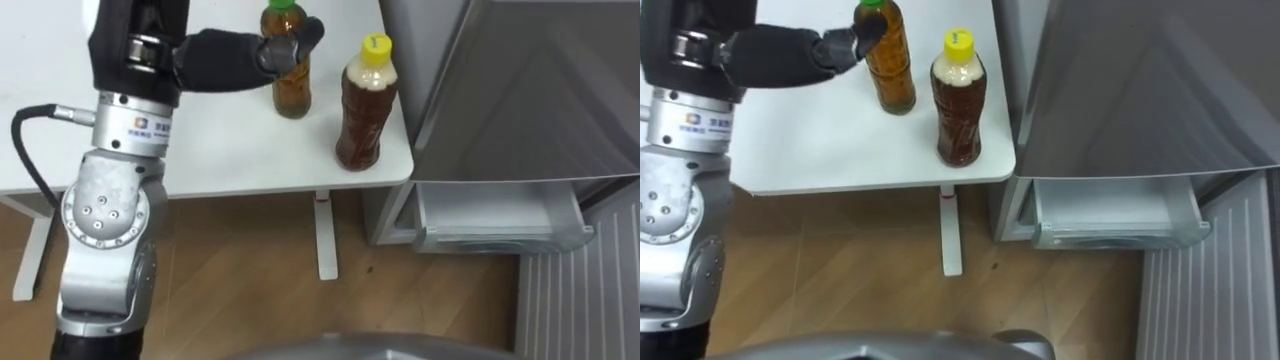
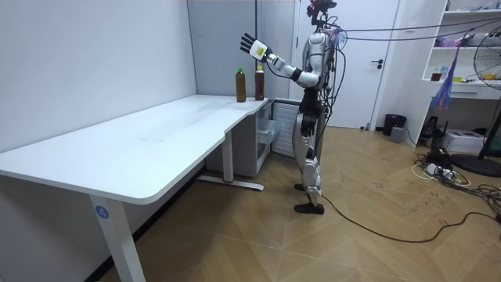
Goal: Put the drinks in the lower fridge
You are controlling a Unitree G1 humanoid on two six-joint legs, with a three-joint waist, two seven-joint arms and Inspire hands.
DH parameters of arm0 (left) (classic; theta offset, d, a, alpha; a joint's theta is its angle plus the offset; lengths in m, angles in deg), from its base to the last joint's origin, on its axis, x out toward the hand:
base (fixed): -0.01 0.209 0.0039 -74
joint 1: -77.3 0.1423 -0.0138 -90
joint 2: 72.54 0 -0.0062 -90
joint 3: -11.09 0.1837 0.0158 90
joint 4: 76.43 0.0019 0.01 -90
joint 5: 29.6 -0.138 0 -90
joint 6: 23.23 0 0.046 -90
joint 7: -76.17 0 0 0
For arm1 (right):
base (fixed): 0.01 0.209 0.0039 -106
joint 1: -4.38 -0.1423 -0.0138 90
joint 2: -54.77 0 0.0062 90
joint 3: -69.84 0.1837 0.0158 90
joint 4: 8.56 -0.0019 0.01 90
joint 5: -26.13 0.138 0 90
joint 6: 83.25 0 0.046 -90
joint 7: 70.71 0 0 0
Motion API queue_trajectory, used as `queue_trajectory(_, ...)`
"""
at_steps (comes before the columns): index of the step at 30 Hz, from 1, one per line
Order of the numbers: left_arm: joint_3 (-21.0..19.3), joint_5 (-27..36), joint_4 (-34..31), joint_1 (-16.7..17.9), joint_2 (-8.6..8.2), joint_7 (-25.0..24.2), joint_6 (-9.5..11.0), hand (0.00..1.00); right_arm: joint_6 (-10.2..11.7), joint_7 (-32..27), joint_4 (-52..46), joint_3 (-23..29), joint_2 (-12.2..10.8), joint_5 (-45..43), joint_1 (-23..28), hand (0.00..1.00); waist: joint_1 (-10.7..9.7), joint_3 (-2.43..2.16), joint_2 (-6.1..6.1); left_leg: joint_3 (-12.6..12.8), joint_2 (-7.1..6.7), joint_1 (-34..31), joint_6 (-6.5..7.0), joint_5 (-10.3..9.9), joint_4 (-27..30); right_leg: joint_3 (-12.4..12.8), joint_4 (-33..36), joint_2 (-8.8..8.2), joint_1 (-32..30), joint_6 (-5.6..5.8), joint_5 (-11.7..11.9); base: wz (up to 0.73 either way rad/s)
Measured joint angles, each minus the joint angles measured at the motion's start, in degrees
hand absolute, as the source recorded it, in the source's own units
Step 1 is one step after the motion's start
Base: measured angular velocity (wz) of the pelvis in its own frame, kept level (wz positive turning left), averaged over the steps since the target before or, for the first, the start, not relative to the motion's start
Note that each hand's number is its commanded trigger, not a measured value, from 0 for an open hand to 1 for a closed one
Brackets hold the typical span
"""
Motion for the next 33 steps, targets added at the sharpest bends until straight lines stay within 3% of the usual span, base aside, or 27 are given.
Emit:
queue_trajectory(7,3.0,0.1,3.3,0.0,0.03,-4.6,-2.6,0.00,0.0,-1.1,0.2,-0.1,0.0,0.0,-0.1,0.00,-0.5,-0.12,0.47,-0.1,0.02,0.3,0.00,0.0,0.0,0.2,0.0,0.09,0.3,-0.01,0.0,0.00)
queue_trajectory(15,6.6,0.0,3.3,0.0,0.15,-10.1,-3.2,0.00,-0.1,-1.3,2.0,-2.6,0.2,0.0,-1.9,0.00,-1.6,0.08,0.83,0.5,0.07,0.8,0.00,0.0,0.0,1.3,0.1,0.25,0.3,-0.01,0.0,-0.07)
queue_trajectory(21,6.9,0.1,3.3,0.0,0.06,-13.0,-4.4,0.00,-0.1,-1.2,2.0,-4.0,0.5,0.0,-2.0,0.00,-1.6,0.06,0.94,0.7,0.10,0.5,0.00,0.0,0.0,1.4,0.1,0.27,0.0,-0.01,0.0,-0.01)
queue_trajectory(33,7.2,0.1,3.4,0.0,-0.28,-15.1,-4.4,0.00,-0.1,-1.3,2.6,-4.0,0.5,0.1,-2.1,0.00,-1.7,0.06,0.91,1.1,0.10,0.7,0.00,0.0,0.0,1.8,0.1,0.28,0.0,-0.01,0.0,-0.01)
